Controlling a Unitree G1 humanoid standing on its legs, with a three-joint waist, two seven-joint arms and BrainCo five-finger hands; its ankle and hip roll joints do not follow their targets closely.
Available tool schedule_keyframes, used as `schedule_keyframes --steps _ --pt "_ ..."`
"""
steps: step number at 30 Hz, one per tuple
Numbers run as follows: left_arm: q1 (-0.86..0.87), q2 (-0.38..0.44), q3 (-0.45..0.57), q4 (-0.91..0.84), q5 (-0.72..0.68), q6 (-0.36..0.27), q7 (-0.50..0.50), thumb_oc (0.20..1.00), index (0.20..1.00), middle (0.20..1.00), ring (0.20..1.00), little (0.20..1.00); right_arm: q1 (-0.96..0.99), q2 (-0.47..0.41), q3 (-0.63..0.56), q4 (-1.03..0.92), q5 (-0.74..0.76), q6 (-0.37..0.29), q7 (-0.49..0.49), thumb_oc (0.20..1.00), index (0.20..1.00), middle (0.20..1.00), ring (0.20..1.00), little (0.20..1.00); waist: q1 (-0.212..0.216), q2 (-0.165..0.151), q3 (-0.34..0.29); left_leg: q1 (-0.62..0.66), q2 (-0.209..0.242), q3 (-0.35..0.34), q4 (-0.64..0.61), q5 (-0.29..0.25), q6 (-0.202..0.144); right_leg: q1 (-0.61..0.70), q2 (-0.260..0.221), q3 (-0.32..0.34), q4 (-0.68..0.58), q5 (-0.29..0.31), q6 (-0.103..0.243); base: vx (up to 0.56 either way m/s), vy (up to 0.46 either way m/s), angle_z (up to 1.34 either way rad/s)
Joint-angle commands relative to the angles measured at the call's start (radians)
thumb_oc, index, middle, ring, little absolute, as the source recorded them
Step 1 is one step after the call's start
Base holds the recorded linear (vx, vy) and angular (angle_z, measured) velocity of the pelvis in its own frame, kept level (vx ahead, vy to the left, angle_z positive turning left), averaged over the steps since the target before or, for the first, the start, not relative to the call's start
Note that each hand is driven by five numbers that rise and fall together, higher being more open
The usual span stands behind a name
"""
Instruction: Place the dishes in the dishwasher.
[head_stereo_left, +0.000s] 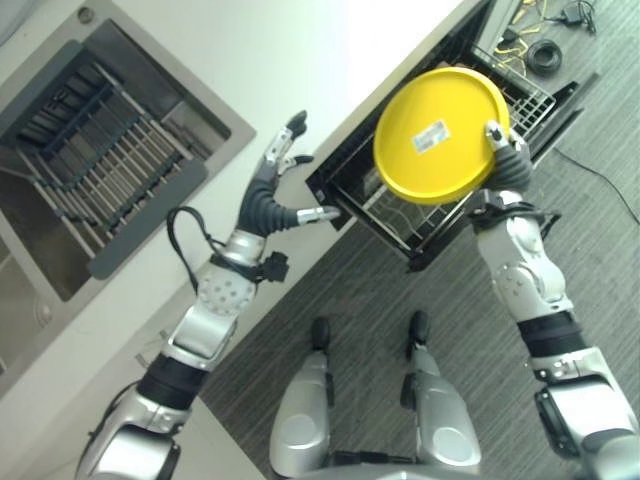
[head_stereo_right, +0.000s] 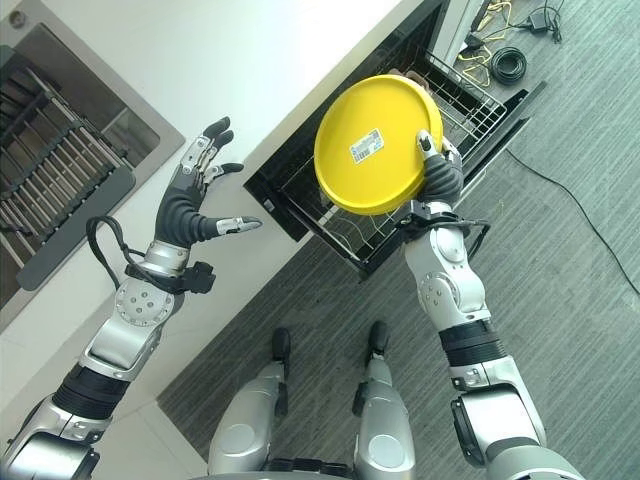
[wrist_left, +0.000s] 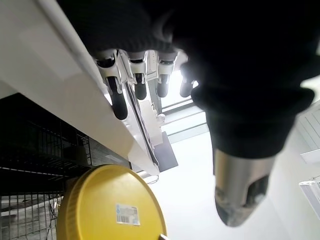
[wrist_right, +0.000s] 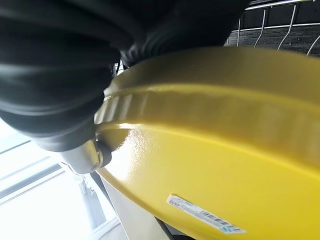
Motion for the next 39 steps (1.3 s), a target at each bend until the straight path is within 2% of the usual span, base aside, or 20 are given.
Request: schedule_keyframes --steps 1,4,7,10,13,16,18,19,22,27,28,29,30,35,38,39 --pt "0.004 0.03 0.03 -0.062 0.011 -0.049 0.012 1.0 1.0 1.0 1.0 1.0 -0.115 -0.021 -0.041 -0.068 -0.045 -0.025 -0.014 0.2 0.2 0.2 0.2 0.2 0.018 -0.018 -0.04 -0.087 -0.022 0.029 0.088 0.003 0.053 -0.039 -0.054 -0.002 0.169 -0.12 0.055 -0.01 -0.009 0.11" --pt "-0.013 0.043 0.036 -0.079 -0.008 -0.064 0.0 1.0 1.0 1.0 1.0 1.0 -0.16 -0.036 -0.046 -0.015 -0.043 -0.008 -0.042 0.2 0.2 0.2 0.2 0.2 0.032 -0.017 -0.034 -0.094 -0.024 0.025 0.092 0.003 0.053 -0.042 -0.054 -0.01 0.181 -0.128 0.052 0.0 -0.011 0.06" --pt "-0.021 0.051 0.047 -0.098 -0.026 -0.11 0.002 1.0 1.0 1.0 1.0 1.0 -0.192 -0.049 -0.05 0.025 -0.076 0.006 -0.061 0.2 0.2 0.2 0.2 0.2 0.043 -0.018 -0.035 -0.094 -0.026 0.023 0.096 0.0 0.053 -0.037 -0.054 -0.02 0.188 -0.136 0.049 0.03 -0.039 0.06" --pt "-0.022 0.055 0.081 -0.131 -0.082 -0.19 0.007 1.0 1.0 1.0 1.0 1.0 -0.239 -0.069 -0.061 0.119 -0.099 0.011 -0.093 0.2 0.2 0.2 0.2 0.2 0.066 -0.017 -0.041 -0.085 -0.029 0.013 0.099 -0.005 0.052 -0.016 -0.052 -0.036 0.185 -0.143 0.044 0.07 -0.058 0.17" --pt "-0.022 0.051 0.101 -0.142 -0.103 -0.23 0.016 1.0 1.0 1.0 1.0 1.0 -0.254 -0.075 -0.063 0.156 -0.105 0.01 -0.099 0.2 0.2 0.2 0.2 0.2 0.074 -0.016 -0.043 -0.083 -0.03 0.009 0.102 -0.007 0.051 -0.009 -0.052 -0.042 0.186 -0.147 0.042 0.06 -0.037 0.16" --pt "-0.035 0.037 0.123 -0.157 -0.196 -0.32 0.013 1.0 1.0 1.0 1.0 1.0 -0.277 -0.08 -0.067 0.218 -0.145 0.025 -0.116 0.2 0.2 0.2 0.2 0.2 0.083 -0.015 -0.047 -0.086 -0.032 0.0 0.111 -0.012 0.052 -0.008 -0.05 -0.047 0.197 -0.155 0.037 0.07 -0.046 0.18" --pt "-0.043 0.017 0.127 -0.163 -0.287 -0.376 -0.036 1.0 1.0 1.0 1.0 1.0 -0.297 -0.076 -0.065 0.259 -0.152 0.041 -0.138 0.2 0.2 0.2 0.2 0.2 0.087 -0.014 -0.046 -0.09 -0.033 -0.003 0.114 -0.013 0.052 -0.009 -0.049 -0.046 0.198 -0.157 0.036 0.04 -0.024 0.0" --pt "-0.045 0.007 0.128 -0.167 -0.31 -0.385 -0.061 1.0 1.0 1.0 1.0 1.0 -0.307 -0.074 -0.062 0.277 -0.152 0.043 -0.144 0.2 0.2 0.2 0.2 0.2 0.088 -0.014 -0.045 -0.092 -0.034 -0.005 0.115 -0.013 0.052 -0.01 -0.048 -0.045 0.199 -0.157 0.036 0.03 -0.026 -0.01" --pt "-0.07 -0.016 0.115 -0.176 -0.334 -0.35 -0.125 1.0 1.0 1.0 1.0 1.0 -0.342 -0.07 -0.055 0.34 -0.178 0.036 -0.143 0.2 0.2 0.2 0.2 0.2 0.089 -0.016 -0.041 -0.1 -0.034 -0.006 0.119 -0.012 0.052 -0.018 -0.047 -0.044 0.202 -0.155 0.037 0.01 -0.025 -0.01" --pt "-0.116 -0.023 0.052 -0.156 -0.366 -0.152 -0.219 1.0 1.0 1.0 1.0 1.0 -0.413 -0.078 -0.029 0.43 -0.203 0.046 -0.147 0.2 0.2 0.2 0.2 0.2 0.084 -0.018 -0.034 -0.113 -0.034 -0.003 0.122 -0.008 0.053 -0.034 -0.042 -0.037 0.21 -0.151 0.038 0.0 -0.007 0.0" --pt "-0.124 -0.02 0.034 -0.144 -0.365 -0.137 -0.221 1.0 1.0 1.0 1.0 1.0 -0.422 -0.081 -0.019 0.446 -0.217 0.046 -0.142 0.2 0.2 0.2 0.2 0.2 0.081 -0.016 -0.031 -0.115 -0.035 -0.003 0.123 -0.007 0.053 -0.038 -0.041 -0.033 0.213 -0.15 0.038 0.0 0.0 0.0" --pt "-0.13 -0.018 0.022 -0.136 -0.362 -0.132 -0.221 1.0 1.0 1.0 1.0 1.0 -0.429 -0.084 -0.011 0.458 -0.228 0.047 -0.139 0.2 0.2 0.2 0.2 0.2 0.079 -0.013 -0.028 -0.117 -0.035 -0.003 0.124 -0.007 0.054 -0.041 -0.041 -0.03 0.216 -0.15 0.038 0.0 0.055 -0.01" --pt "-0.137 -0.009 -0.008 -0.114 -0.349 -0.15 -0.21 1.0 1.0 1.0 1.0 1.0 -0.449 -0.104 0.017 0.497 -0.305 0.044 -0.127 0.2 0.2 0.2 0.2 0.2 0.075 -0.005 -0.02 -0.121 -0.038 0.0 0.125 -0.003 0.055 -0.05 -0.043 -0.024 0.222 -0.148 0.038 0.0 0.048 -0.01" --pt "-0.134 0.0 -0.024 -0.103 -0.344 -0.193 -0.188 1.0 1.0 1.0 1.0 1.0 -0.479 -0.147 0.056 0.549 -0.395 0.037 -0.122 0.2 0.2 0.2 0.2 0.2 0.071 0.009 -0.012 -0.125 -0.042 0.001 0.123 0.001 0.055 -0.06 -0.045 -0.017 0.226 -0.146 0.038 0.0 0.038 -0.03" --pt "-0.136 0.001 -0.025 -0.101 -0.345 -0.196 -0.186 1.0 1.0 1.0 1.0 1.0 -0.486 -0.152 0.061 0.557 -0.408 0.038 -0.118 0.2 0.2 0.2 0.2 0.2 0.071 0.011 -0.011 -0.126 -0.042 0.0 0.124 0.001 0.055 -0.062 -0.045 -0.016 0.227 -0.146 0.038 0.0 0.0 0.0" --pt "-0.133 0.007 -0.031 -0.103 -0.355 -0.205 -0.181 1.0 1.0 1.0 1.0 1.0 -0.505 -0.174 0.08 0.58 -0.463 0.049 -0.11 0.2 0.2 0.2 0.2 0.2 0.072 0.016 -0.008 -0.13 -0.046 -0.003 0.124 0.001 0.055 -0.068 -0.046 -0.012 0.229 -0.145 0.04 -0.04 0.025 0.0"
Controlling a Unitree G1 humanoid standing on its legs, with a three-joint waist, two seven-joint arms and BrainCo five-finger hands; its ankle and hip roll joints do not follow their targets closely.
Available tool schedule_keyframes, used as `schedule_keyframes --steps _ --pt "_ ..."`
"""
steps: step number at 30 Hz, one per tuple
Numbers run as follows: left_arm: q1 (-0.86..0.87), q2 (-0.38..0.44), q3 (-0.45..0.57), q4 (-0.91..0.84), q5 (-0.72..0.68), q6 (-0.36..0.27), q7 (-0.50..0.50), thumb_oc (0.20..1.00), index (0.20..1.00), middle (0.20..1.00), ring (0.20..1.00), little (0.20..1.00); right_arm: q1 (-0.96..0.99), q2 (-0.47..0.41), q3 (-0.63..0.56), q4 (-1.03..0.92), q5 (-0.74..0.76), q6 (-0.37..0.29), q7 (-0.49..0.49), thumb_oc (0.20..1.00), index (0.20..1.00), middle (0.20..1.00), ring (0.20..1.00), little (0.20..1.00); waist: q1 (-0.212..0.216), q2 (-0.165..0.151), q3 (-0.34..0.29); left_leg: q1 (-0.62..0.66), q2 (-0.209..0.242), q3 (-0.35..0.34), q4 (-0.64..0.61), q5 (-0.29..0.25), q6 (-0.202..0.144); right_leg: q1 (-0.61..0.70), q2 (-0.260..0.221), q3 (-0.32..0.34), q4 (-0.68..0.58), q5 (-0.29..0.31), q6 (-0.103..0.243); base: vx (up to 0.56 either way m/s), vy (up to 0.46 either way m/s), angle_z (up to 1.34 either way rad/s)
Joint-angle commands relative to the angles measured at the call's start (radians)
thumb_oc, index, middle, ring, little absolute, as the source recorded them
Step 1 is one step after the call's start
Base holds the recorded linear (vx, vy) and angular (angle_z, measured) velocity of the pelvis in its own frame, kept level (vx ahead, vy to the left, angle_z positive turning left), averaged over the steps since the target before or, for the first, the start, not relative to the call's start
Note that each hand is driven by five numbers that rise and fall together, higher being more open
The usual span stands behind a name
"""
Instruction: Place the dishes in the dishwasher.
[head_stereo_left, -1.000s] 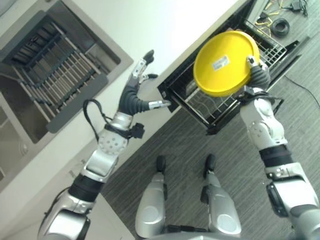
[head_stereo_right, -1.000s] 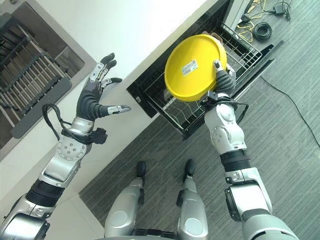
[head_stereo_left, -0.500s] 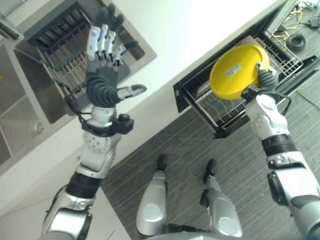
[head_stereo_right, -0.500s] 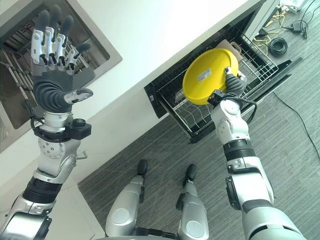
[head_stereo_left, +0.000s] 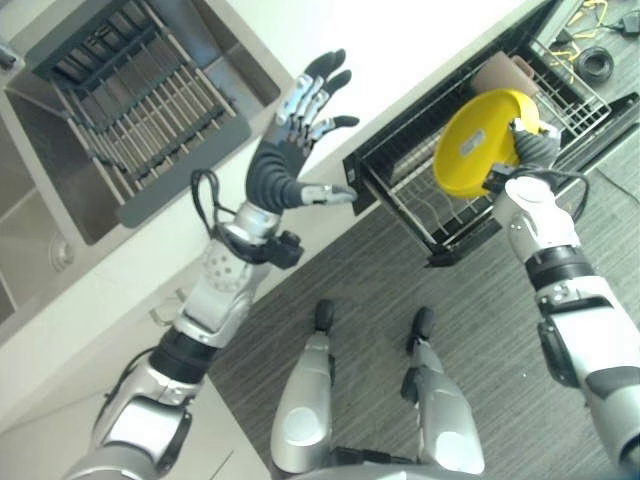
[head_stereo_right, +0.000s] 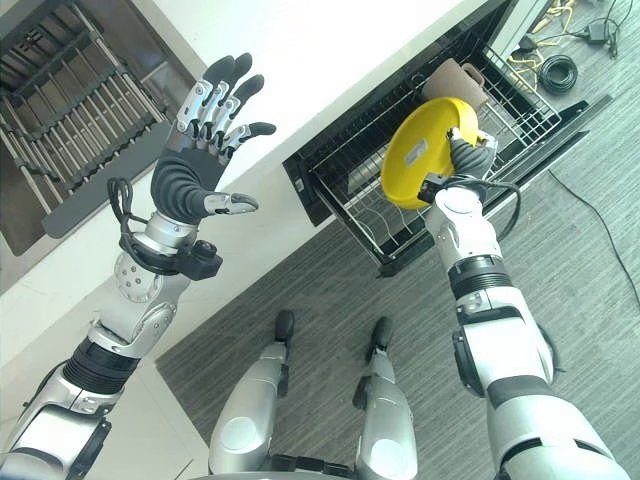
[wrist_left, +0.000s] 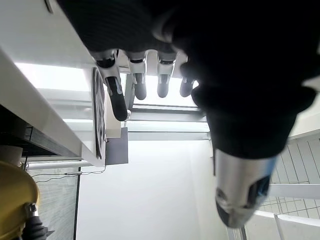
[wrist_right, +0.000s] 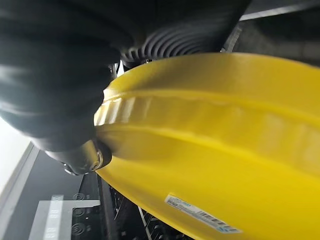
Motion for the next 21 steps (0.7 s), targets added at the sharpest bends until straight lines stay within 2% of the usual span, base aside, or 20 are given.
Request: schedule_keyframes --steps 1,5,8,13,16,21 --pt "0.011 0.015 0.022 -0.071 0.007 -0.078 0.012 1.0 1.0 1.0 1.0 1.0 -0.194 -0.113 0.095 -0.012 -0.172 -0.022 0.051 0.2 0.2 0.2 0.2 0.2 0.004 0.02 -0.019 -0.035 -0.034 0.067 0.043 0.001 0.054 -0.031 -0.034 0.017 0.185 -0.143 0.041 -0.05 0.023 -0.01" --pt "0.007 0.027 0.01 -0.076 0.009 -0.07 0.015 1.0 1.0 1.0 1.0 1.0 -0.246 -0.149 0.165 0.049 -0.251 0.009 0.057 0.2 0.2 0.2 0.2 0.2 0.012 0.014 -0.016 -0.045 -0.034 0.066 0.043 0.005 0.051 -0.041 -0.037 0.009 0.186 -0.14 0.045 -0.01 -0.001 0.0" --pt "0.005 0.032 -0.006 -0.075 0.025 -0.076 0.027 1.0 1.0 1.0 1.0 1.0 -0.262 -0.158 0.213 0.089 -0.315 -0.006 0.011 0.2 0.2 0.2 0.2 0.2 0.016 0.011 -0.01 -0.055 -0.032 0.064 0.044 0.008 0.051 -0.048 -0.035 0.007 0.187 -0.136 0.047 0.0 -0.01 0.0" --pt "-0.016 0.046 -0.05 -0.064 0.044 -0.09 0.036 1.0 1.0 1.0 1.0 1.0 -0.314 -0.174 0.308 0.158 -0.575 -0.03 -0.028 0.2 0.2 0.2 0.2 0.2 0.025 0.018 -0.005 -0.071 -0.037 0.052 0.053 0.007 0.054 -0.059 -0.037 0.003 0.193 -0.134 0.049 0.0 -0.011 0.06" --pt "-0.036 0.072 -0.089 -0.062 0.036 -0.112 0.037 1.0 1.0 1.0 1.0 1.0 -0.367 -0.19 0.445 0.208 -0.684 -0.064 -0.033 0.2 0.2 0.2 0.2 0.2 0.04 0.015 -0.005 -0.09 -0.043 0.042 0.059 0.01 0.054 -0.067 -0.039 -0.005 0.192 -0.127 0.054 0.0 -0.05 0.11" --pt "-0.105 0.076 -0.146 -0.046 0.022 -0.111 0.05 1.0 1.0 1.0 1.0 1.0 -0.43 -0.144 0.579 0.288 -0.825 -0.114 -0.083 0.2 0.2 0.2 0.2 0.2 0.061 0.008 -0.005 -0.114 -0.051 0.029 0.058 0.013 0.054 -0.081 -0.044 -0.017 0.182 -0.115 0.063 0.0 -0.035 0.15"
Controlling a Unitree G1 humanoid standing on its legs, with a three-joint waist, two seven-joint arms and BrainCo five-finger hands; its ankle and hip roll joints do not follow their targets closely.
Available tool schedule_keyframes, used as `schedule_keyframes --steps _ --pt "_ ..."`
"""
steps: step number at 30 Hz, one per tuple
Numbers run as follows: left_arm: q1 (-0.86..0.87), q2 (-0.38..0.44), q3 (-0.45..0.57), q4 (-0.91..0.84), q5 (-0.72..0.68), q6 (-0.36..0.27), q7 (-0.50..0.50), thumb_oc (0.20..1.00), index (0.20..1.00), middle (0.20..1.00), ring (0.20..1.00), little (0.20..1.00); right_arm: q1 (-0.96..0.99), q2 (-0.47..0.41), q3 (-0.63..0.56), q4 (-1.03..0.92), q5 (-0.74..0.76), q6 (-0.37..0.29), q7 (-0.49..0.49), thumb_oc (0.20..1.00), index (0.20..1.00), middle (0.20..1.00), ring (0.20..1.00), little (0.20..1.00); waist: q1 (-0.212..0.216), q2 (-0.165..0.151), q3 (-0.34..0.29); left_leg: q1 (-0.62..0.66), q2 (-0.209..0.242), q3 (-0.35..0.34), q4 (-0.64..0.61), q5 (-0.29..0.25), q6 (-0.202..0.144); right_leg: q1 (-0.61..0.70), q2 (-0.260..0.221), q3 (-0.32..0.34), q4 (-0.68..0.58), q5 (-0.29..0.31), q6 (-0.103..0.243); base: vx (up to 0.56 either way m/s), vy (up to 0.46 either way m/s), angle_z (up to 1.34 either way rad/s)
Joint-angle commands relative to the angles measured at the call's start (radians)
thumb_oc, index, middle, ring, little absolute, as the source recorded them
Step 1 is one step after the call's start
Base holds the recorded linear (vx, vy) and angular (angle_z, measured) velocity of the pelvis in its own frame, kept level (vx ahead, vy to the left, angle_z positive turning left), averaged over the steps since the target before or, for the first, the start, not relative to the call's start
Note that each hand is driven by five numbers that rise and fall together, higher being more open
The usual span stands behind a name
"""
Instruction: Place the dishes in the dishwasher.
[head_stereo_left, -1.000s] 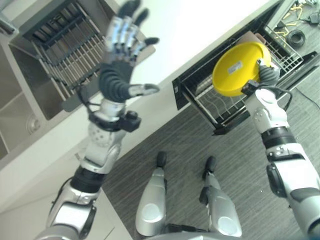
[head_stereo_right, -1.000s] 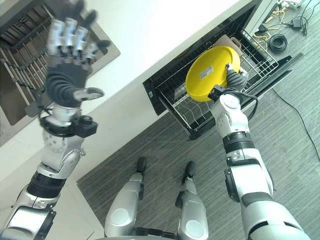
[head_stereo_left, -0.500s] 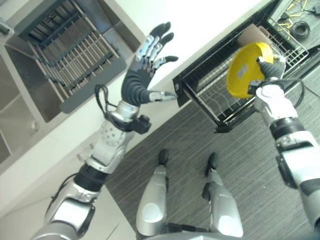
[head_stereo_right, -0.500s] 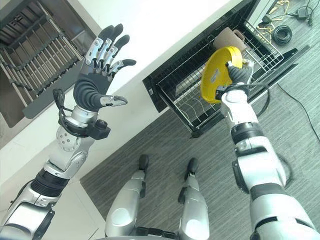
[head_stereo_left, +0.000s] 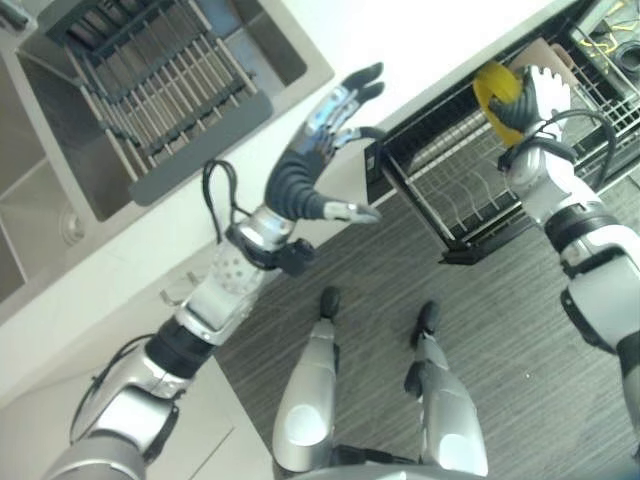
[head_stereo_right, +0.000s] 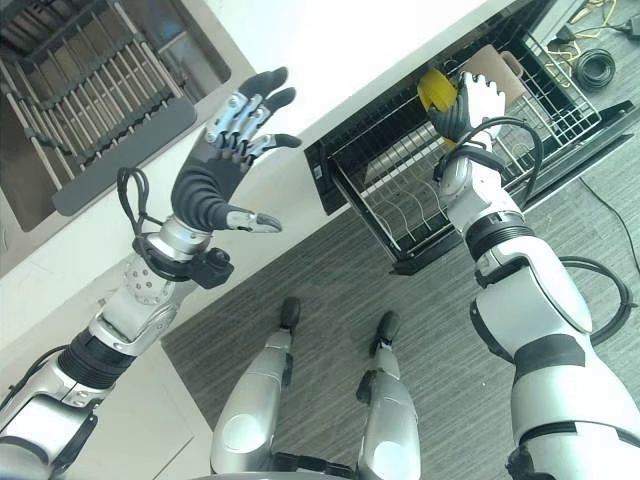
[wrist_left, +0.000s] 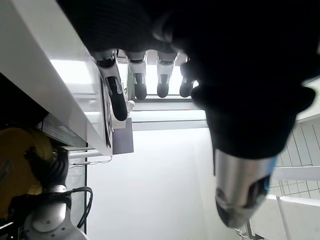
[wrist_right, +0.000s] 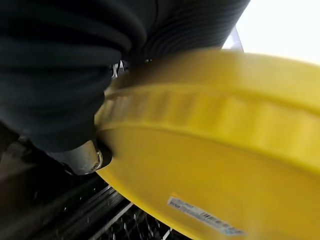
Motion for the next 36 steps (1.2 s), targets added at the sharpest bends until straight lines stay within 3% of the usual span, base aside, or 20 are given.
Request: schedule_keyframes --steps 1,4,10,19,22,27,29,32,36 --pt "-0.024 -0.01 0.01 -0.024 -0.039 -0.065 0.024 1.0 1.0 1.0 1.0 1.0 -0.166 -0.037 0.078 -0.047 -0.173 -0.07 -0.126 0.2 0.2 0.2 0.2 0.2 0.025 -0.001 -0.012 -0.023 -0.039 0.084 0.028 0.004 0.053 -0.029 -0.039 0.022 0.17 -0.112 0.064 0.0 0.0 0.0" --pt "-0.079 -0.02 -0.057 0.006 -0.012 -0.091 0.03 1.0 1.0 1.0 1.0 1.0 -0.212 -0.032 0.176 -0.015 -0.327 -0.072 -0.177 0.2 0.2 0.2 0.2 0.2 0.03 -0.011 -0.012 -0.046 -0.044 0.073 0.035 0.005 0.053 -0.042 -0.039 0.019 0.167 -0.101 0.074 0.01 -0.019 0.05" --pt "-0.112 -0.008 -0.085 0.027 -0.007 -0.095 0.043 1.0 1.0 1.0 1.0 1.0 -0.218 -0.038 0.253 -0.018 -0.417 -0.088 -0.205 0.2 0.2 0.2 0.2 0.2 0.037 -0.028 -0.012 -0.061 -0.046 0.065 0.03 0.007 0.054 -0.053 -0.038 0.017 0.158 -0.092 0.083 0.0 -0.014 0.05" --pt "-0.174 0.004 -0.14 0.075 0.028 -0.128 0.085 1.0 1.0 1.0 1.0 1.0 -0.209 -0.028 0.277 0.006 -0.511 -0.076 -0.41 0.2 0.2 0.2 0.2 0.2 0.029 -0.026 -0.012 -0.106 -0.055 0.063 0.03 0.01 0.059 -0.104 -0.044 0.029 0.157 -0.077 0.094 0.0 0.003 0.0" --pt "-0.217 -0.007 -0.168 0.093 0.061 -0.149 0.115 1.0 1.0 1.0 1.0 1.0 -0.223 -0.016 0.266 0.017 -0.542 -0.065 -0.547 0.2 0.2 0.2 0.2 0.2 0.02 -0.014 -0.012 -0.12 -0.061 0.068 0.021 0.013 0.061 -0.125 -0.051 0.035 0.149 -0.069 0.096 -0.04 0.07 -0.02" --pt "-0.241 -0.025 -0.18 0.1 0.066 -0.154 0.135 1.0 1.0 1.0 1.0 1.0 -0.227 -0.014 0.258 0.014 -0.544 -0.059 -0.588 0.2 0.2 0.2 0.2 0.2 0.008 -0.003 -0.012 -0.131 -0.062 0.078 0.016 0.017 0.058 -0.145 -0.061 0.038 0.149 -0.064 0.1 -0.03 0.065 -0.01" --pt "-0.261 -0.046 -0.194 0.123 0.079 -0.159 0.16 1.0 1.0 1.0 1.0 1.0 -0.23 -0.005 0.252 0.018 -0.503 -0.093 -0.556 0.2 0.2 0.2 0.2 0.2 -0.002 0.003 -0.012 -0.146 -0.059 0.089 0.013 0.022 0.057 -0.169 -0.068 0.039 0.155 -0.061 0.103 -0.03 0.093 -0.09" --pt "-0.269 -0.058 -0.206 0.133 0.096 -0.171 0.193 1.0 1.0 1.0 1.0 1.0 -0.221 -0.009 0.232 0.028 -0.352 0.006 -0.585 0.2 0.2 0.2 0.2 0.2 -0.013 0.013 -0.012 -0.157 -0.058 0.099 0.003 0.027 0.055 -0.19 -0.074 0.044 0.157 -0.059 0.104 -0.02 0.087 -0.07" --pt "-0.266 -0.072 -0.205 0.129 0.119 -0.172 0.211 1.0 1.0 1.0 1.0 1.0 -0.205 -0.015 0.162 0.044 -0.363 0.015 -0.611 0.2 0.2 0.2 0.2 0.2 -0.021 0.027 -0.012 -0.172 -0.062 0.106 -0.009 0.031 0.057 -0.216 -0.08 0.048 0.158 -0.055 0.109 0.0 0.046 0.03"
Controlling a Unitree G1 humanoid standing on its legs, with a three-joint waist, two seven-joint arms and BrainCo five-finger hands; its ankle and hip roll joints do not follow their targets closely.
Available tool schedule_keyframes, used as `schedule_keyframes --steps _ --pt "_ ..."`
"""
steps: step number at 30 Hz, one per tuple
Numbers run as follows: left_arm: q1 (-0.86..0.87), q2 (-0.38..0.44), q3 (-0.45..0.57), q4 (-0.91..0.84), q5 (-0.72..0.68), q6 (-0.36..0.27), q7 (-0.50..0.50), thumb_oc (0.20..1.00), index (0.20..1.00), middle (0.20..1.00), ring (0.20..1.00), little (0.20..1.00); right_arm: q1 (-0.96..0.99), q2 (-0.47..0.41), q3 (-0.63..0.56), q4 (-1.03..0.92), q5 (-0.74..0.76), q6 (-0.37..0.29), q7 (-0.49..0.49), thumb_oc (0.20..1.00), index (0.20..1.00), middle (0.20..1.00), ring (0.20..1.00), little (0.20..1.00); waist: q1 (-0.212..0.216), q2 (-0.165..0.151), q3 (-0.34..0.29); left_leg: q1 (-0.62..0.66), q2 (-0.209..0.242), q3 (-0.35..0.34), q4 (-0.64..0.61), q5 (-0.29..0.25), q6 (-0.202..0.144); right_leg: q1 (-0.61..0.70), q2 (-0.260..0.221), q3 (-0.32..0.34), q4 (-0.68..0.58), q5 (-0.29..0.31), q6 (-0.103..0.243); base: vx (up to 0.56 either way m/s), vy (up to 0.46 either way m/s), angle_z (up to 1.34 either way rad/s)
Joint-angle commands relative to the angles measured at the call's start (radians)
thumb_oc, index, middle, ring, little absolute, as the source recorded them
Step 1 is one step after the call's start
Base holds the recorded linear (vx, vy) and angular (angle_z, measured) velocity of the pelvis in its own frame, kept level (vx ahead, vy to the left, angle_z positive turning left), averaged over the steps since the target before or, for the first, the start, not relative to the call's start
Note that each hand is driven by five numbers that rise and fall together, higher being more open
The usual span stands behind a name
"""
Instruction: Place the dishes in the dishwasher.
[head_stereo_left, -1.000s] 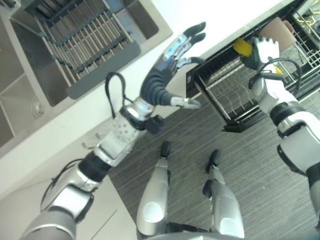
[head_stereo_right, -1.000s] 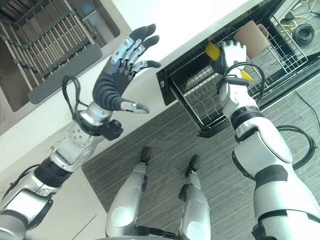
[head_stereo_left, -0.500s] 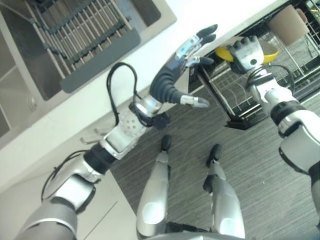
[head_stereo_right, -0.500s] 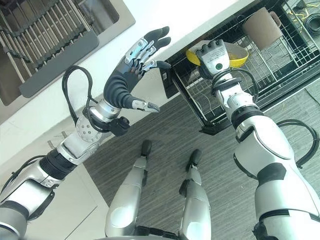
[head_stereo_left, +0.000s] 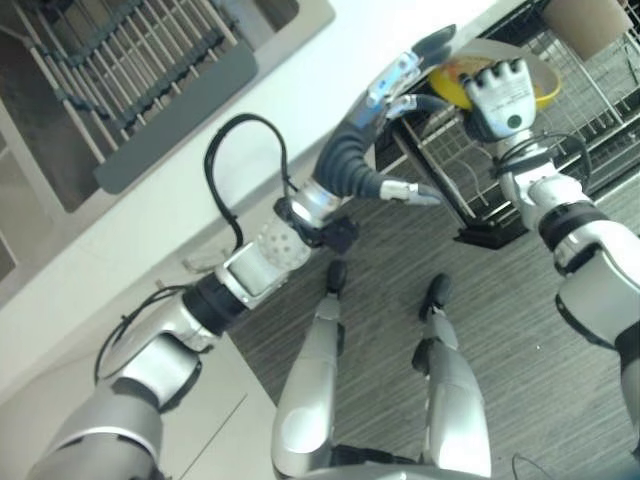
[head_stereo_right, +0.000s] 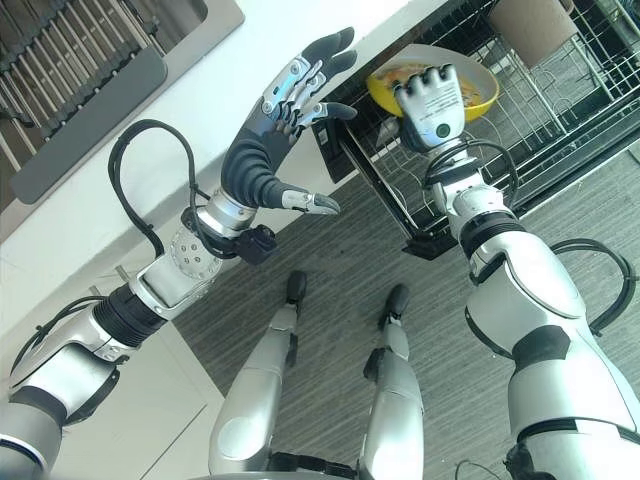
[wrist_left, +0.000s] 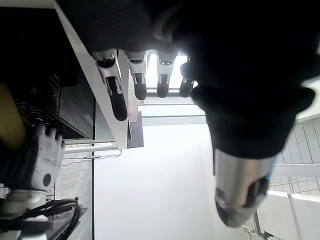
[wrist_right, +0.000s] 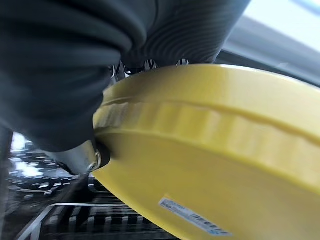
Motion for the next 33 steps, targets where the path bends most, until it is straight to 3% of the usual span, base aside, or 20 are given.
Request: schedule_keyframes --steps 1,12,17,19,20,21,24,25,33 --pt "-0.024 -0.022 -0.002 -0.058 0.043 -0.07 0.033 1.0 1.0 1.0 1.0 1.0 -0.172 -0.023 -0.008 -0.033 0.052 0.037 -0.134 0.2 0.2 0.2 0.2 0.2 -0.004 0.026 -0.014 -0.008 -0.028 0.099 -0.028 0.006 0.04 -0.028 -0.041 0.027 0.095 -0.054 0.102 0.0 0.045 0.03" --pt "-0.012 -0.028 0.006 -0.076 0.061 -0.067 0.049 1.0 1.0 1.0 1.0 1.0 -0.196 -0.033 0.002 -0.039 0.115 0.055 -0.046 0.2 0.2 0.2 0.2 0.2 -0.007 0.04 -0.014 -0.045 -0.03 0.103 -0.043 0.017 0.034 -0.073 -0.056 0.025 0.073 -0.031 0.111 0.0 0.01 0.0" --pt "-0.005 -0.022 0.012 -0.071 0.052 -0.084 0.034 1.0 1.0 1.0 1.0 1.0 -0.202 -0.029 0.022 -0.038 0.048 0.022 0.025 0.2 0.2 0.2 0.2 0.2 -0.004 0.037 -0.014 -0.056 -0.03 0.102 -0.048 0.021 0.031 -0.083 -0.062 0.019 0.056 -0.017 0.118 0.0 0.0 0.0" --pt "-0.002 -0.022 0.014 -0.076 0.055 -0.079 0.03 1.0 1.0 1.0 1.0 1.0 -0.201 -0.024 0.038 -0.04 0.105 0.022 0.058 0.2 0.2 0.2 0.2 0.2 -0.001 0.035 -0.014 -0.059 -0.029 0.103 -0.049 0.022 0.029 -0.084 -0.065 0.014 0.05 -0.013 0.121 0.0 -0.017 0.0" --pt "-0.002 -0.021 0.016 -0.076 0.053 -0.076 0.03 1.0 1.0 1.0 1.0 1.0 -0.2 -0.022 0.037 -0.04 0.13 0.03 0.107 0.956 0.956 0.956 0.956 0.956 -0.001 0.035 -0.014 -0.061 -0.028 0.104 -0.05 0.023 0.028 -0.086 -0.066 0.013 0.049 -0.012 0.122 0.0 0.0 0.0" --pt "0.005 -0.023 0.021 -0.081 0.054 -0.073 0.024 1.0 1.0 1.0 1.0 1.0 -0.187 -0.018 0.03 -0.036 0.163 0.034 0.134 1.0 1.0 1.0 1.0 1.0 -0.001 0.036 -0.014 -0.064 -0.028 0.105 -0.052 0.024 0.028 -0.09 -0.067 0.012 0.047 -0.01 0.123 0.0 0.0 0.0" --pt "0.012 -0.025 0.025 -0.084 0.053 -0.076 0.018 1.0 1.0 1.0 1.0 1.0 -0.171 0.001 0.003 -0.025 0.255 -0.002 0.204 1.0 1.0 1.0 1.0 1.0 0.0 0.039 -0.014 -0.067 -0.028 0.106 -0.055 0.025 0.027 -0.093 -0.07 0.009 0.042 -0.007 0.123 0.0 0.0 0.0" --pt "0.016 -0.031 0.033 -0.087 0.051 -0.077 0.007 1.0 1.0 1.0 1.0 1.0 -0.151 0.019 -0.025 -0.02 0.387 -0.024 0.343 1.0 1.0 1.0 1.0 1.0 0.002 0.041 -0.014 -0.068 -0.028 0.107 -0.056 0.026 0.026 -0.093 -0.073 0.006 0.039 -0.005 0.123 0.0 0.0 0.0" --pt "0.034 -0.05 0.069 -0.109 0.047 -0.052 -0.029 1.0 1.0 1.0 1.0 1.0 -0.127 0.053 -0.079 -0.009 0.37 -0.03 0.387 1.0 1.0 1.0 1.0 1.0 0.009 0.048 -0.014 -0.064 -0.032 0.105 -0.06 0.029 0.025 -0.093 -0.077 0.001 0.035 0.001 0.124 0.0 0.0 0.0"
